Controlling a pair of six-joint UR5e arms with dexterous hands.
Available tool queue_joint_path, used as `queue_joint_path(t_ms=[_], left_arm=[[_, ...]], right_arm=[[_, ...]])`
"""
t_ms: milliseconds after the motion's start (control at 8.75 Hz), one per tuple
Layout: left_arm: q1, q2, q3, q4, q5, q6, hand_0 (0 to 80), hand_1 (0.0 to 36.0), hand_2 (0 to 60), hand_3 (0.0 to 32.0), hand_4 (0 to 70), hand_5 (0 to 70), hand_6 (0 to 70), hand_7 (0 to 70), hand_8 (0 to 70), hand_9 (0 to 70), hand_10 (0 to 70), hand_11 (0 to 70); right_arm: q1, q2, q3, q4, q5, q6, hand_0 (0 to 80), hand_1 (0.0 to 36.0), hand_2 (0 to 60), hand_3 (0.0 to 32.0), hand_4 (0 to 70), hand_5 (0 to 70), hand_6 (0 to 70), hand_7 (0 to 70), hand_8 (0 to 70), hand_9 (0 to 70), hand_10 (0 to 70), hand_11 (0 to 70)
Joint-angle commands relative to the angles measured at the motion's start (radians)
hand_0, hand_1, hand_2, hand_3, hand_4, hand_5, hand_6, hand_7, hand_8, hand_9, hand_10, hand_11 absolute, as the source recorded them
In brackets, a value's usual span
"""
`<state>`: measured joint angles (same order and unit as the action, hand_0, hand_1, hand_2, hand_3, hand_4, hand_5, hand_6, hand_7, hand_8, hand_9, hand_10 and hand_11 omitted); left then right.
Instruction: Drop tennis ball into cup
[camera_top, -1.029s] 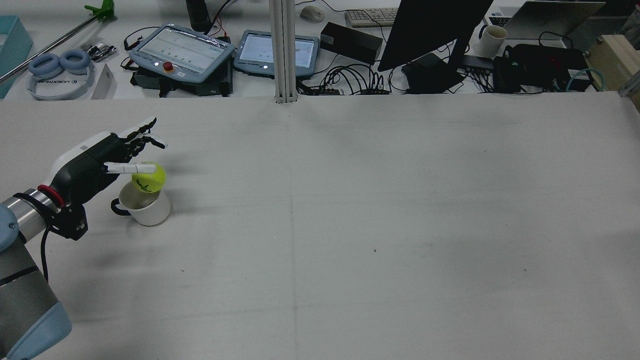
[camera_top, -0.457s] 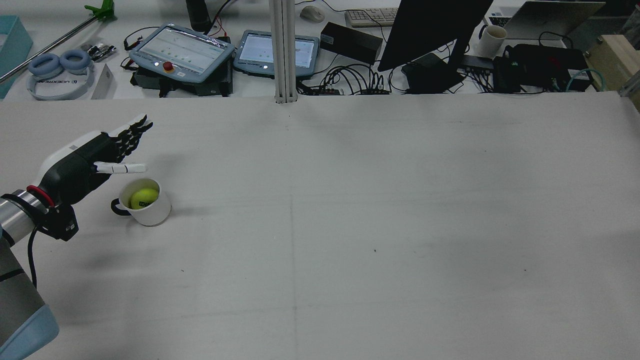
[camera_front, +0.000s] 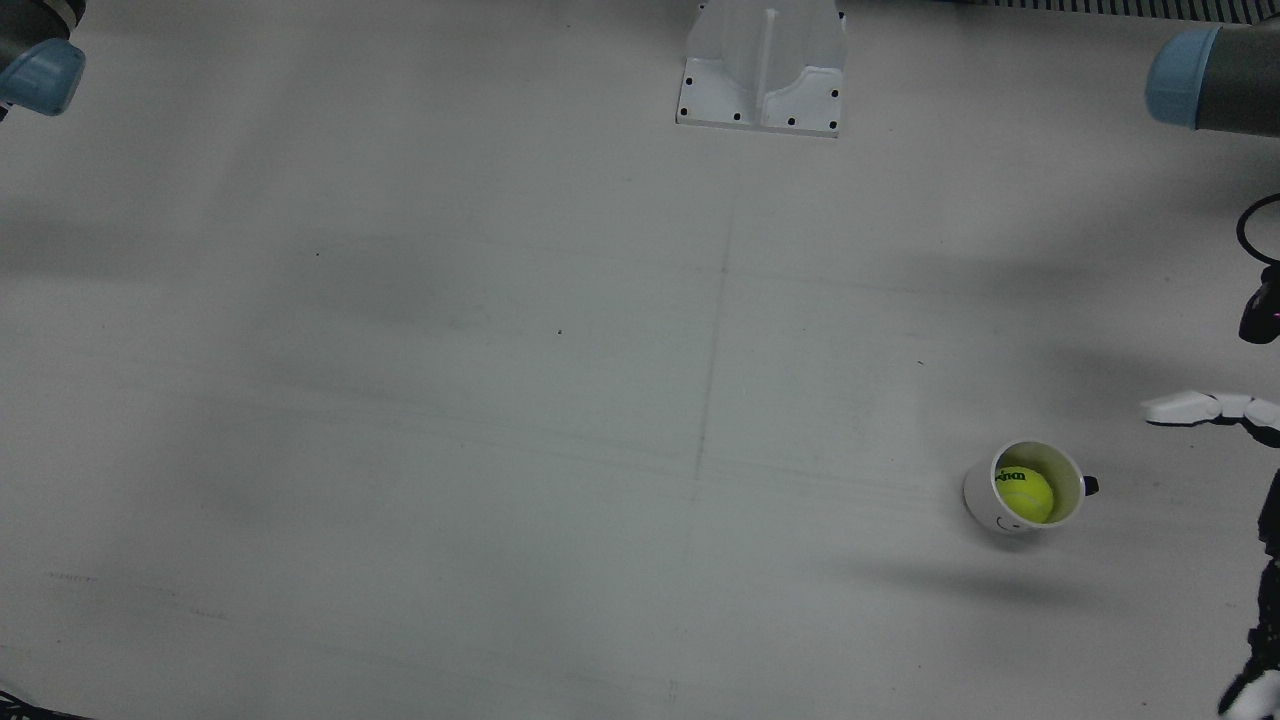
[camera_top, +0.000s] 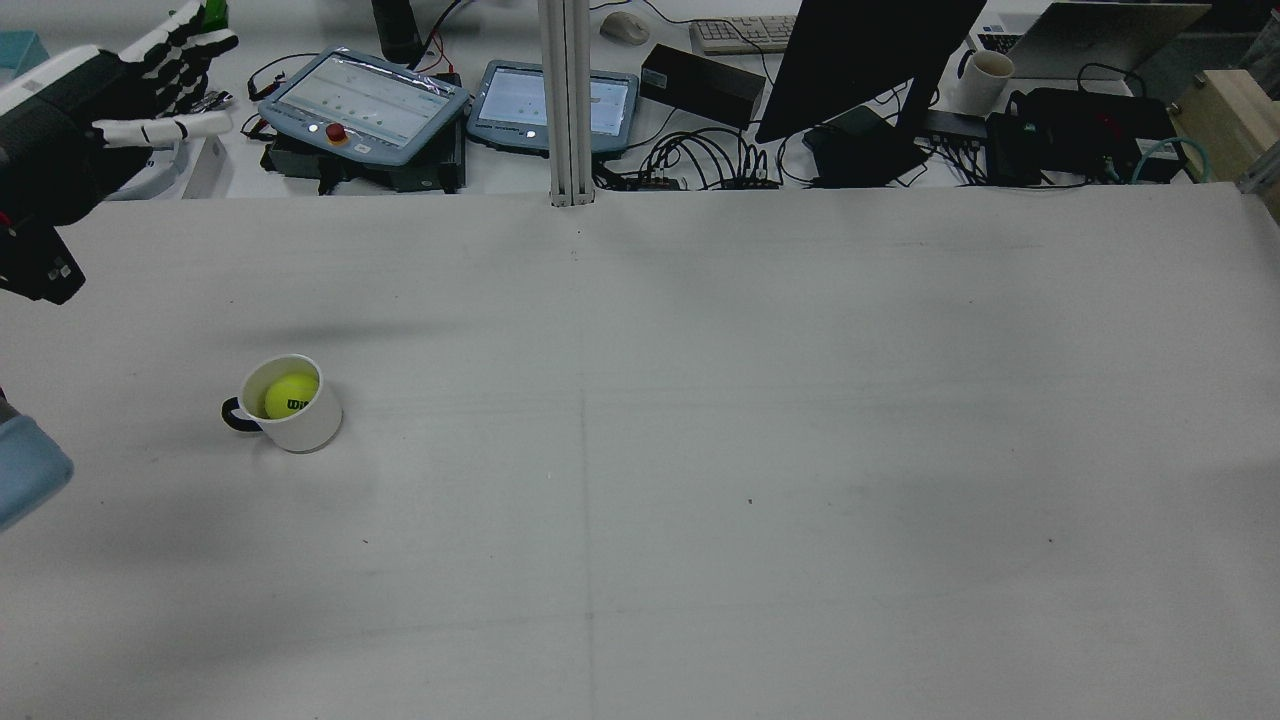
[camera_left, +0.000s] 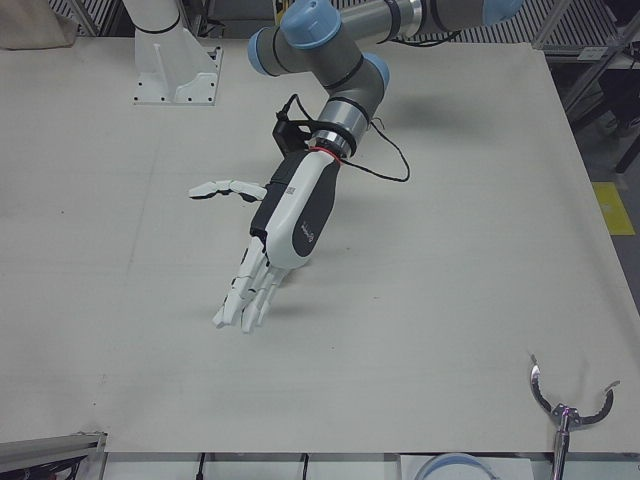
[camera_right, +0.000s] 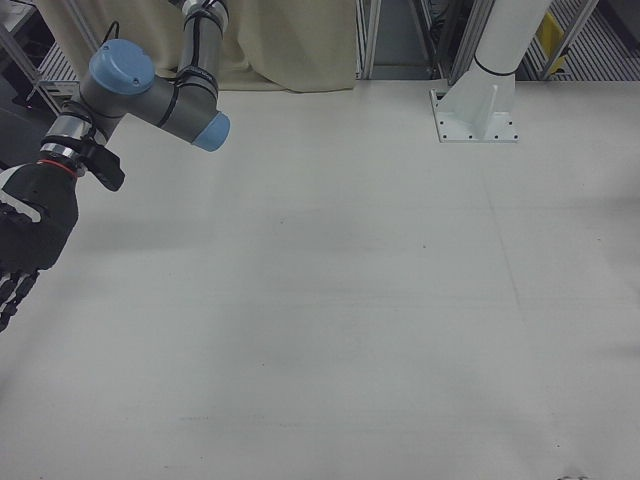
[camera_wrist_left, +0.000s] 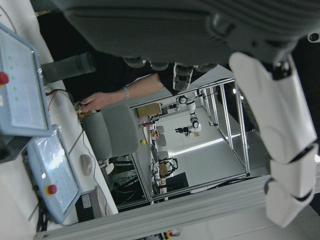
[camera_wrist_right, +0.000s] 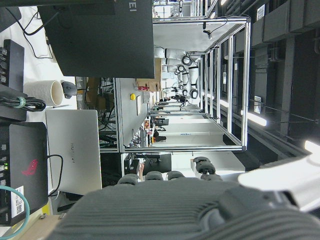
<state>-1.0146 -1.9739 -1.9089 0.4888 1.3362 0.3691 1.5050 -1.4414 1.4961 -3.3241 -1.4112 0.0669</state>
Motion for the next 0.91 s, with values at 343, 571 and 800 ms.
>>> queue_joint_path(t_ms=[343,571,800], left_arm=[[-0.381,-0.047,0.258,-0.148,0.226,0.002,47.9,20.0,11.6,0.0,0.0,0.8,0.8,15.9,0.0,1.7,0.0,0.0],[-0.372,0.009,0.255,-0.174,0.251,-0.028,48.8,19.3,7.4,0.0,0.0,2.0,1.9,13.7,0.0,1.3,0.0,0.0],[-0.367,0.010,0.242,-0.180,0.283,-0.038,49.6,20.8,6.5,0.0,0.0,1.1,0.8,15.4,0.0,1.6,0.0,0.0]], right_arm=[[0.004,0.001,0.016,0.000,0.000,-0.006,0.0,0.0,0.0,0.0,0.0,0.0,0.0,0.0,0.0,0.0,0.0,0.0],[0.011,0.001,0.026,0.000,0.000,-0.010,0.0,0.0,0.0,0.0,0.0,0.0,0.0,0.0,0.0,0.0,0.0,0.0],[0.015,-0.001,0.035,0.000,0.000,-0.013,0.0,0.0,0.0,0.0,0.0,0.0,0.0,0.0,0.0,0.0,0.0,0.0]])
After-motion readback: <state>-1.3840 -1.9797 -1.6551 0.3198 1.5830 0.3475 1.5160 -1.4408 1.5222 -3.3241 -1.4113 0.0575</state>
